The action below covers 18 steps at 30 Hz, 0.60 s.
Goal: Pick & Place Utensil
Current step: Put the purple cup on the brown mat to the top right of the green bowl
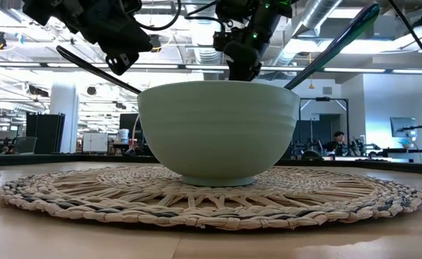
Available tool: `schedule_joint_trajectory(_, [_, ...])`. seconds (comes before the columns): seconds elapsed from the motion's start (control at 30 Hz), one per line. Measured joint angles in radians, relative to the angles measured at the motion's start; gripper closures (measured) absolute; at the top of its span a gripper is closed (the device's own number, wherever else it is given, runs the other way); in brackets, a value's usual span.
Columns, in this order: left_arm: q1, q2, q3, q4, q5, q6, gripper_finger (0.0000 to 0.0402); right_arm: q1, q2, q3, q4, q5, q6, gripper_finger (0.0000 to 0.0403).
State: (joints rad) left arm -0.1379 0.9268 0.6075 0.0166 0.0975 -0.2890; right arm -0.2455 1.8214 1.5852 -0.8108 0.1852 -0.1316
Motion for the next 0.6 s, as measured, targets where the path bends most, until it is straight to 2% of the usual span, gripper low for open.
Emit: schedule_joint_trajectory(0.6, [0.000, 0.000, 0.000, 0.006, 0.000, 0.000, 0.0344, 0.010, -0.001, 0.018, -0.017, 0.000, 0.000, 0.0249])
